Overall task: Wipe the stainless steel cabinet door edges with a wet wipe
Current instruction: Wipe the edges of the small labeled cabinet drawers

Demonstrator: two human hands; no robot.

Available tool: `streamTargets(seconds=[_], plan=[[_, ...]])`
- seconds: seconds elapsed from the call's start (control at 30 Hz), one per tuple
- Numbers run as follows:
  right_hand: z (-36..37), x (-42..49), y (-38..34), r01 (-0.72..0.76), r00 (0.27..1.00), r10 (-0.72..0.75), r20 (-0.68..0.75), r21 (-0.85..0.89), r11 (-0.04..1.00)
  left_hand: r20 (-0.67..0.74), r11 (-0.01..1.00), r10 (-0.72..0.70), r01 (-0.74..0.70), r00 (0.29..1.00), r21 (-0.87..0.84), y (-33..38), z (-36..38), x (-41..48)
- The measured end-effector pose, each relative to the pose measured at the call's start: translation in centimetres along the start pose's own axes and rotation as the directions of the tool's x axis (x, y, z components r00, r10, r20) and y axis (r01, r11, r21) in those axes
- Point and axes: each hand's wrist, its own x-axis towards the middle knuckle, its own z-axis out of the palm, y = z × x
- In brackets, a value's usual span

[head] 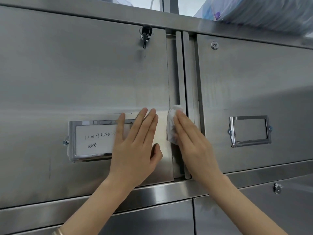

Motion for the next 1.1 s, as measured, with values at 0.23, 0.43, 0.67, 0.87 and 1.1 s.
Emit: streamTargets(seconds=[0.23, 0.43, 0.67, 0.87, 1.1], plan=[[0.5, 3.4, 1.4, -0.002, 0.985, 0.020, 0.173, -0.101, 0.995, -0.029, 1.000, 0.005, -0.004, 1.000, 0.019, 0.0, 0.3, 0.0], [1.0, 8.6, 2.8, -0.070, 0.983, 0.089, 0.162, -0.122, 0.990, -0.022, 1.000, 0.011, -0.012, 1.000, -0.025, -0.3, 0.0, 0.2], [1.0, 12.0, 3.2, -0.177, 0.965, 0.170, 0.201, 0.019, 0.984, 0.033, 0.998, -0.062, 0.061, 0.998, 0.031, -1.8, -0.6, 6.1], [1.1, 12.9, 3.3, -0.172, 0.964, 0.172, 0.204, -0.017, 0.985, -0.031, 0.998, -0.031, 0.033, 0.999, 0.053, -3.1, -0.1, 5.6], [1.3, 14.9, 3.6, -0.166, 0.961, 0.179, 0.209, -0.078, 0.983, -0.050, 0.995, -0.066, 0.069, 0.997, 0.071, -2.8, -0.4, 5.0]])
